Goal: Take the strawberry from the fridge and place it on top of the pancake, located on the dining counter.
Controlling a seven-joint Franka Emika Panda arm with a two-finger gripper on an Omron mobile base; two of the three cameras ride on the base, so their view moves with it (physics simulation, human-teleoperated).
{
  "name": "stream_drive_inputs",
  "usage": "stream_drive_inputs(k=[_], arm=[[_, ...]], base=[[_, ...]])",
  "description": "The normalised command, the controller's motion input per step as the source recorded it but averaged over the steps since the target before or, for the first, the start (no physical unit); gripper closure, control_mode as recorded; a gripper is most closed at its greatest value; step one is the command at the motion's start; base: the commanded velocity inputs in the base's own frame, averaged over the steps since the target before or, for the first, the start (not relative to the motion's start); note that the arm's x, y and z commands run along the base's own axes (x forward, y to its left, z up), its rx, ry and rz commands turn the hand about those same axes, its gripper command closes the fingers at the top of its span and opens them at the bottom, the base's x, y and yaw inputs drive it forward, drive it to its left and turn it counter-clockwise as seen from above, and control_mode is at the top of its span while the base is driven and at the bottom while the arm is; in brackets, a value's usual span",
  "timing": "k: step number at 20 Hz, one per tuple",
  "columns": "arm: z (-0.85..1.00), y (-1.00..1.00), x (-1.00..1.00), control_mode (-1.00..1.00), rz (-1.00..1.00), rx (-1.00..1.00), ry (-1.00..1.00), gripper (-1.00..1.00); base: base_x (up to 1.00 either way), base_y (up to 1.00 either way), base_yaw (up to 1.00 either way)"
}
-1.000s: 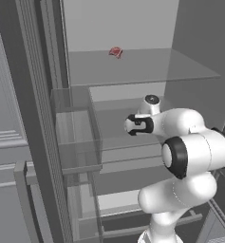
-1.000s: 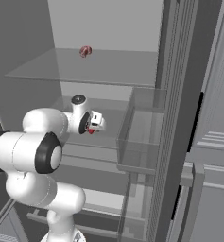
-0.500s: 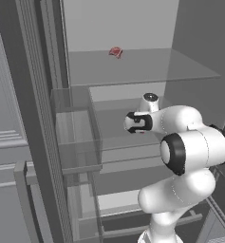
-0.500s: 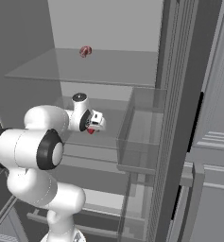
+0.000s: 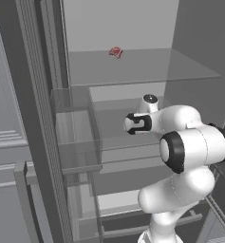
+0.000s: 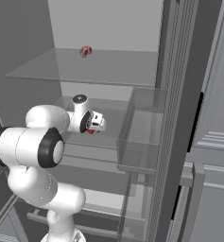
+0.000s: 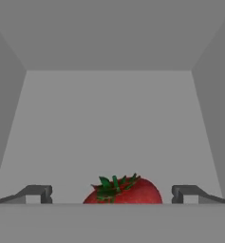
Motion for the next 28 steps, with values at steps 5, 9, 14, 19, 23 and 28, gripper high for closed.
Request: stream_drive_inputs(k=[5,9,14,19,23,28], arm=[[-0.10,0.00,0.00,-1.00,0.00,0.00,-0.02,1.00],[-0.11,0.00,0.00,-1.00,0.00,0.00,0.00,1.00],[-0.02,0.00,0.00,-1.00,0.00,0.00,-0.06,1.00],[0.02,0.00,-0.39,-1.00,0.00,0.00,-0.23,1.00],[0.57,0.02,-0.68,-1.00,0.00,0.00,-0.30,1.00],[0.96,0.21,-0.65,-1.00,0.00,0.06,-0.06,1.00]], base=[[0.00,0.00,0.00],[0.00,0.00,0.00],[0.00,0.00,0.00],[0.00,0.00,0.00],[0.00,0.00,0.00],[0.00,0.00,0.00]])
